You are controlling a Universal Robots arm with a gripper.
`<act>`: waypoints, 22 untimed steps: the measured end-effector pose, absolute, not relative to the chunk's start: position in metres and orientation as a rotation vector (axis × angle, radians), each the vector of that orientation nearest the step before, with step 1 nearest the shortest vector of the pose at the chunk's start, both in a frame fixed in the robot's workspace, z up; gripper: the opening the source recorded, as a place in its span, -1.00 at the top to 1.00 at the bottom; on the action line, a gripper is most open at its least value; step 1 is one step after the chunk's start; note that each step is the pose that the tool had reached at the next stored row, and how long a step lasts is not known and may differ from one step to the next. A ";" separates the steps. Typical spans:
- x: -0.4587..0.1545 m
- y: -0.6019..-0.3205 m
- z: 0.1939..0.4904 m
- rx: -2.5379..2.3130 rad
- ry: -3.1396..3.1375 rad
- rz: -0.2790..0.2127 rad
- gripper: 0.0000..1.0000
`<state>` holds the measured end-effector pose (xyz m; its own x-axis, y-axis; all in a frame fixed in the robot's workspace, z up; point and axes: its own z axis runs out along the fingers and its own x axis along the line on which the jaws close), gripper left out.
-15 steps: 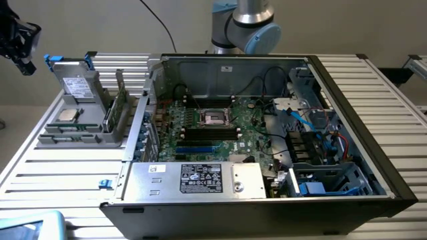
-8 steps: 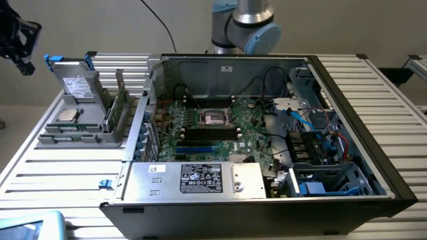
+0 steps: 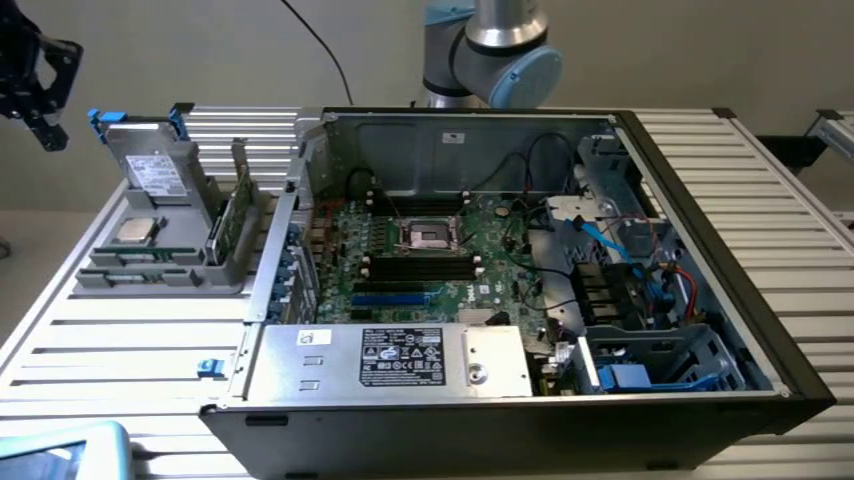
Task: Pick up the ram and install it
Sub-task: 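Pick up the ram and move it above insertion slot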
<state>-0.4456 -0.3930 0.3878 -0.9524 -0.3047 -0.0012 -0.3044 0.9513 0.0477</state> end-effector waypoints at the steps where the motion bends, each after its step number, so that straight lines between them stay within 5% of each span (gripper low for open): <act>1: -0.446 -0.393 0.388 0.511 -3.092 -0.074 0.79; 22: -0.446 -0.393 0.388 1.086 -2.931 -0.071 0.79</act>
<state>-0.4455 -0.3930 0.3878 -0.7586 -0.6516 -0.0013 -0.6509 0.7577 0.0477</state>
